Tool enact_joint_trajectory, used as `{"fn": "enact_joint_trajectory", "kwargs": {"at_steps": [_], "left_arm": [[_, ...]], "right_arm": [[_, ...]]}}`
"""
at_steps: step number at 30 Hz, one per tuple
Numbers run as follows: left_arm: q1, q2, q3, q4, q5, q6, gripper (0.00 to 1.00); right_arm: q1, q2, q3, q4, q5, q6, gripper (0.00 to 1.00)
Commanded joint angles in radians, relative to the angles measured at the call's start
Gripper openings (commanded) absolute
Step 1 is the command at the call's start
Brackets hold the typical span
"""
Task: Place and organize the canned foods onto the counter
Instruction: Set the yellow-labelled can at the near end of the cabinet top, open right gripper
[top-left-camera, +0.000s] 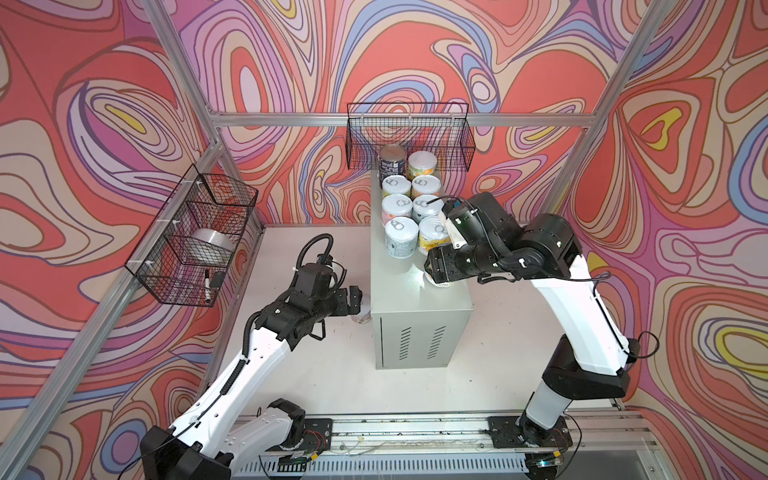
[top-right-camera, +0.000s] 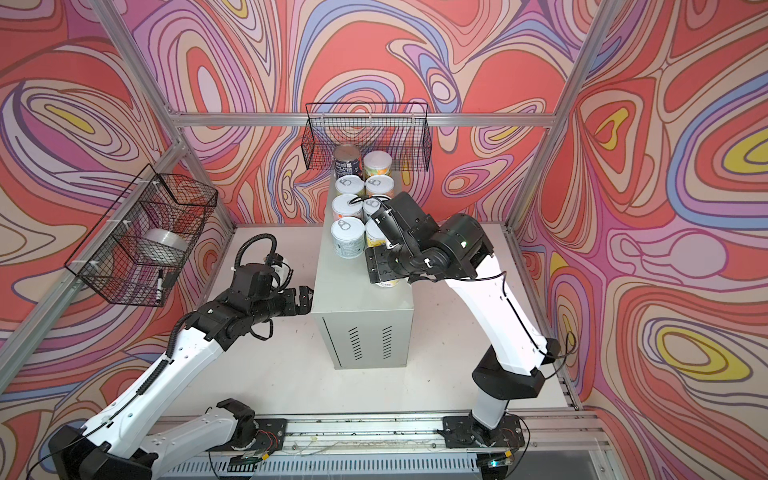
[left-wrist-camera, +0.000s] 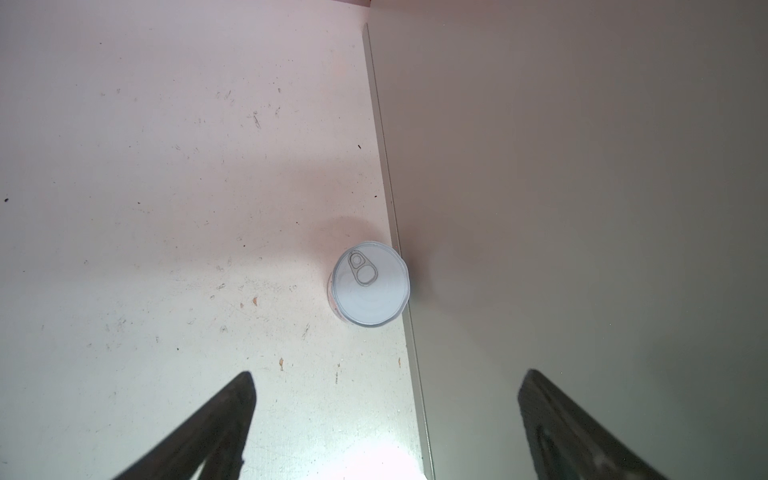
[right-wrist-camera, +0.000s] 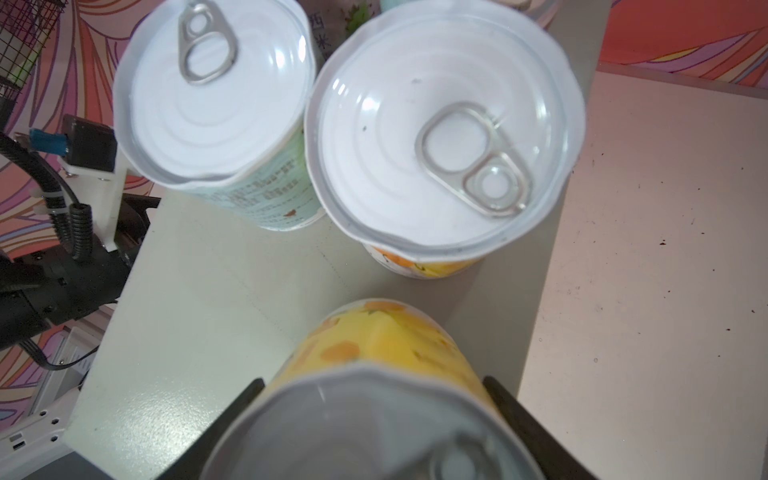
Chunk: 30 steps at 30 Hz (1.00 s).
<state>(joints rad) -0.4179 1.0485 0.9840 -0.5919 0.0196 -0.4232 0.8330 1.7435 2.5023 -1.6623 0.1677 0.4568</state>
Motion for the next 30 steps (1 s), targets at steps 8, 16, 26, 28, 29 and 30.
{"fn": "enact_joint_trajectory", "kwargs": {"at_steps": [8, 16, 26, 28, 29, 30], "left_arm": [[0.004, -0.022, -0.016, 0.021, -0.010, -0.008, 1.00], [0.004, -0.023, -0.023, 0.027, -0.015, -0.009, 1.00], [0.005, -0.013, -0.033, 0.038, -0.004, -0.017, 1.00], [0.004, -0.017, -0.035, 0.033, -0.015, -0.018, 1.00], [0.005, -0.018, -0.034, 0.032, -0.017, -0.015, 1.00], [0.004, -0.021, -0.036, 0.032, -0.018, -0.014, 1.00]], "right_arm": [[0.006, 0.000, 0.049, -0.022, -0.019, 0.005, 0.85], [0.005, -0.029, 0.012, 0.001, -0.021, 0.015, 0.85], [0.006, -0.051, -0.041, 0.055, -0.019, 0.019, 0.86], [0.005, -0.051, -0.033, 0.046, 0.009, 0.027, 0.86], [0.005, -0.054, -0.034, 0.051, 0.010, 0.025, 0.86], [0.004, -0.060, -0.037, 0.056, 0.020, 0.025, 0.86]]}}
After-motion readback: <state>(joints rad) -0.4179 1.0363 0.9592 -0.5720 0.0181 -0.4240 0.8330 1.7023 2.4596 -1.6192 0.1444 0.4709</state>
